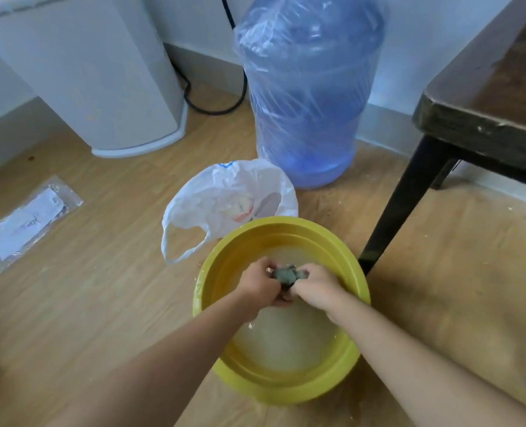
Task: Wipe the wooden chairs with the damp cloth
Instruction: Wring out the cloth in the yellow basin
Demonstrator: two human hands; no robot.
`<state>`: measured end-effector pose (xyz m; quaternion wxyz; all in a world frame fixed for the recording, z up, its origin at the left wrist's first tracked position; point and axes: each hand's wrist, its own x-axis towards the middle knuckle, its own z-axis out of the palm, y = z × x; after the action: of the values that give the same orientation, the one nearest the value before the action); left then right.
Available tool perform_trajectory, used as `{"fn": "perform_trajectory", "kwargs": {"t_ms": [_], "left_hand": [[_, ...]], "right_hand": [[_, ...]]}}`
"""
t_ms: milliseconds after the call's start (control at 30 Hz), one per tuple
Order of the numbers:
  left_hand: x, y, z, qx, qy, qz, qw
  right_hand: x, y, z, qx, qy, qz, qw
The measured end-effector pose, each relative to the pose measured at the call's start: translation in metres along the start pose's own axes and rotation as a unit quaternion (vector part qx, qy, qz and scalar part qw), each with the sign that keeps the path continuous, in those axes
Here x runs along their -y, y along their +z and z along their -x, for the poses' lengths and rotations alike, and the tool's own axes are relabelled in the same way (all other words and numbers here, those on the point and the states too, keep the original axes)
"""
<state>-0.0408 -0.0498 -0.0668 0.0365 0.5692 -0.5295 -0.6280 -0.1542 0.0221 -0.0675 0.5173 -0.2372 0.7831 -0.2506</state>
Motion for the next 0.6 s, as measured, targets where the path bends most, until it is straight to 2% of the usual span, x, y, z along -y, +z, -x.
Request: {"fn": "perform_trajectory", "kwargs": {"t_ms": [33,67,133,200,233,267,333,400,500,600], "left_hand": [[0.000,0.000,0.005,0.012,-0.008,0.043,0.999],[0.001,0.001,0.008,0.011,0.002,0.042,0.999],[0.009,0.005,0.011,-0.034,0.068,-0.084,0.994],[0.013,0.012,0.019,-0.079,0.139,-0.233,0.959],[0.014,0.014,0.022,-0.079,0.168,-0.280,0.942],[0.014,0.013,0.024,-0.063,0.179,-0.298,0.936],[0.010,0.005,0.028,-0.005,0.155,-0.258,0.954],[0.005,-0.007,0.031,0.032,0.112,-0.163,0.980],[0.001,-0.023,0.032,-0.016,0.053,-0.033,0.998],[-0.004,-0.041,0.030,-0.062,0.007,0.100,0.993]], "right_hand": [[0.001,-0.003,0.003,0.044,0.035,-0.121,0.991],[0.001,-0.006,0.003,0.084,0.077,-0.248,0.962],[0.005,-0.010,0.012,0.135,0.132,-0.438,0.879],[0.008,-0.007,0.015,0.136,0.150,-0.510,0.836],[0.008,-0.002,0.015,0.128,0.145,-0.508,0.839],[0.006,0.004,0.012,0.109,0.134,-0.481,0.859],[0.002,0.018,0.006,0.037,0.115,-0.425,0.897],[0.002,0.025,0.003,-0.019,0.112,-0.396,0.911],[0.014,0.026,0.002,-0.035,0.113,-0.392,0.912],[0.026,0.022,0.010,-0.026,0.157,-0.399,0.903]]}}
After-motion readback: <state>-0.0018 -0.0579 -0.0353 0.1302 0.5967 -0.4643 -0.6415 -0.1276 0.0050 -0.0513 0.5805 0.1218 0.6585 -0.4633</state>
